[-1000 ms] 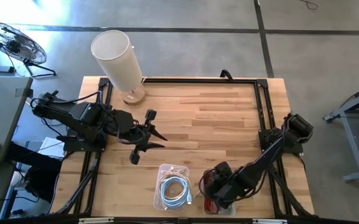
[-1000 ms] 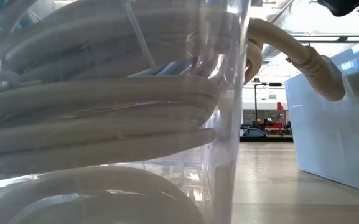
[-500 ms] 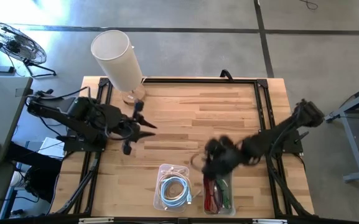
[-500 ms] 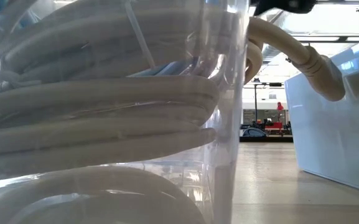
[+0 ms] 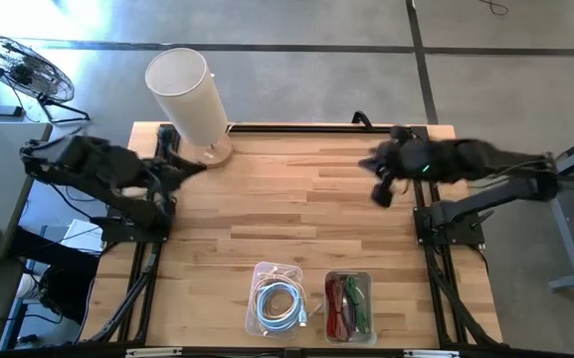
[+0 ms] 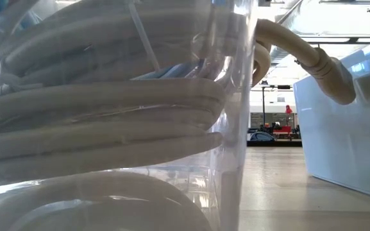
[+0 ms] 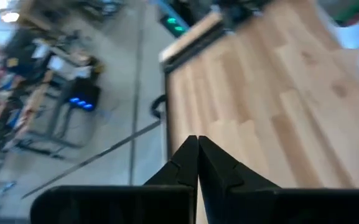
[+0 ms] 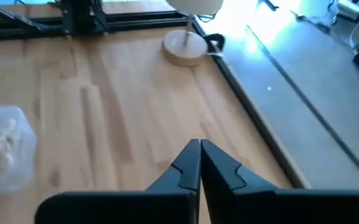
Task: Pick & Place USB Port
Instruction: Return to Home Position
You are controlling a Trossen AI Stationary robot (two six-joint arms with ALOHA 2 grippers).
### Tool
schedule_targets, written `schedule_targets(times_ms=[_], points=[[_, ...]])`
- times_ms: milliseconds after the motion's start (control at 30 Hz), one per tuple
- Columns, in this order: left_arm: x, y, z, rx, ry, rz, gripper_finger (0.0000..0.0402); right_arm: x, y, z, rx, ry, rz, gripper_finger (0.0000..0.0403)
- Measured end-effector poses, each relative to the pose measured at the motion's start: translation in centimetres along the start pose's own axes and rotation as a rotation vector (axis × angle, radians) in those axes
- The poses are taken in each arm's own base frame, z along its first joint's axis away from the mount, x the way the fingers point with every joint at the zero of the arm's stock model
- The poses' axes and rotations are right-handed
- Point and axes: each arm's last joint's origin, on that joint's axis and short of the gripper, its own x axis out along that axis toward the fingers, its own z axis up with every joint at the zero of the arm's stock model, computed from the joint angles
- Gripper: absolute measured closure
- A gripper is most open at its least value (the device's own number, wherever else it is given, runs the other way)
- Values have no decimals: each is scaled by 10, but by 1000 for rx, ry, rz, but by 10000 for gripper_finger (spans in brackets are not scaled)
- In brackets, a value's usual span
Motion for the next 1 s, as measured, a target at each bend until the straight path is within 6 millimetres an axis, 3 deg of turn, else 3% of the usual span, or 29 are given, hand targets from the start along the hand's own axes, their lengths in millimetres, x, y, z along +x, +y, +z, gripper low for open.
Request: schedule_targets(times_ms=[167,333,567,733,1000], points=[[-21,4,-27,-85,-82,96,400,-31,-42,-7,-61,-42,18,402],[-20,-10,-54,-170,-186,173,400,-43,-62,-21,-97,-170,121,402],[6,-44,-84,-187,-199,230,401,-12,-71,-75,-9,-362,320,402],[21,-64,-100,-216,-214,207,401,20,-73,-114,108,-410,343,403],[35,-87,-121,-265,-268,162,401,48,-66,-144,175,-457,354,403]])
